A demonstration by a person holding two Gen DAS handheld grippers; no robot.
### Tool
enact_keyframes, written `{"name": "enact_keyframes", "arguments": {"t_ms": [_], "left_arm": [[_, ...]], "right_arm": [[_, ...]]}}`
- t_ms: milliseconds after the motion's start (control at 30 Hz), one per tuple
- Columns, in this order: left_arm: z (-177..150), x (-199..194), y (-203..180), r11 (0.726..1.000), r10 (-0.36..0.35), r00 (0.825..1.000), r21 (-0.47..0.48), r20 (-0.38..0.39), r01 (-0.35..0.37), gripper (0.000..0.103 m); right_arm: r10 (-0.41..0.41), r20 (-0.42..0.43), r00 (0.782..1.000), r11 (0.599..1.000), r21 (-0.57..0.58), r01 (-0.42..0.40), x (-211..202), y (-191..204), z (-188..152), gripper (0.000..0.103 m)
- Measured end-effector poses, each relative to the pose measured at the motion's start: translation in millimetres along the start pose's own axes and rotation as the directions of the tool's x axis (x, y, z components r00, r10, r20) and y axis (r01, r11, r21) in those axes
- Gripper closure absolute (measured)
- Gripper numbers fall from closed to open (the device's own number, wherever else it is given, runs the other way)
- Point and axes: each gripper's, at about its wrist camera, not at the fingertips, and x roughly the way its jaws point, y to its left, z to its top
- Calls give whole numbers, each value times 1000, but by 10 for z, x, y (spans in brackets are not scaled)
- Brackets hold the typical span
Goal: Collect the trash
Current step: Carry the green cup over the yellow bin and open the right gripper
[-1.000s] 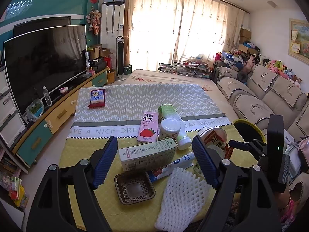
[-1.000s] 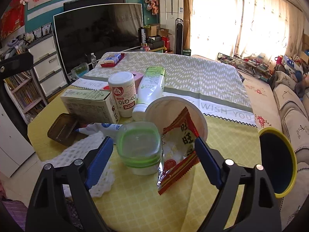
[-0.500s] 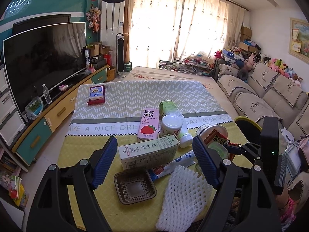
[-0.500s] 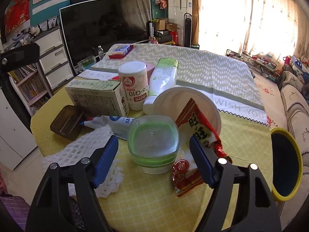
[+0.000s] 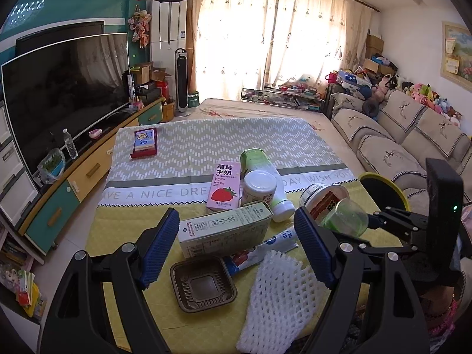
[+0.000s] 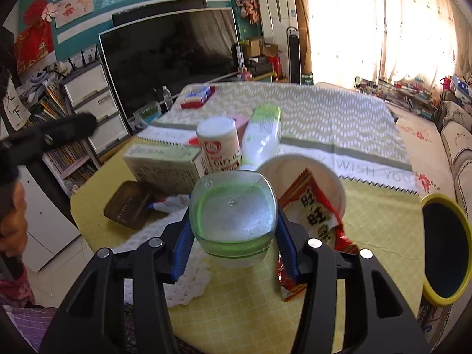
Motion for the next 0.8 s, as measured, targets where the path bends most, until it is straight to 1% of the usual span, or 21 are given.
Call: {"name": "enact_keyframes", "arguments": {"t_ms": [67,167,233,333,433,533,667,800], "left_arm": [[-5,7,-21,1000,-3,1000,6,-2,3,24],[-12,27,-51,1000,-8,1000,17,-5,8,24],[-15,43,-84,1000,-12,1000,25,-8,12,24],[-17,75,-136,999,-16,1000,36,-15,16,24],[-24,131,-194,999,-18,999,47,-28,19,24],[-29,199,-252,998,-23,999,59,-44,25,24],[-21,302,-349,997,-28,998,73,-63,32,24],[-16,412,-464,995,-40,995,86,-89,48,24]], "right_arm": [[-15,40,999,1000,12,15,-141,-72,66,54],[-85,95,992,995,61,79,-359,-326,132,54],[-157,112,981,983,113,144,-476,-573,148,54],[-277,109,955,947,202,251,-601,-1044,116,54],[-382,68,921,893,284,349,-653,-1520,30,54],[-452,4,892,837,349,422,-622,-1990,-90,54],[-496,-95,863,771,409,488,-490,-2548,-305,54],[-511,-173,842,726,438,530,-300,-2972,-485,54]]}}
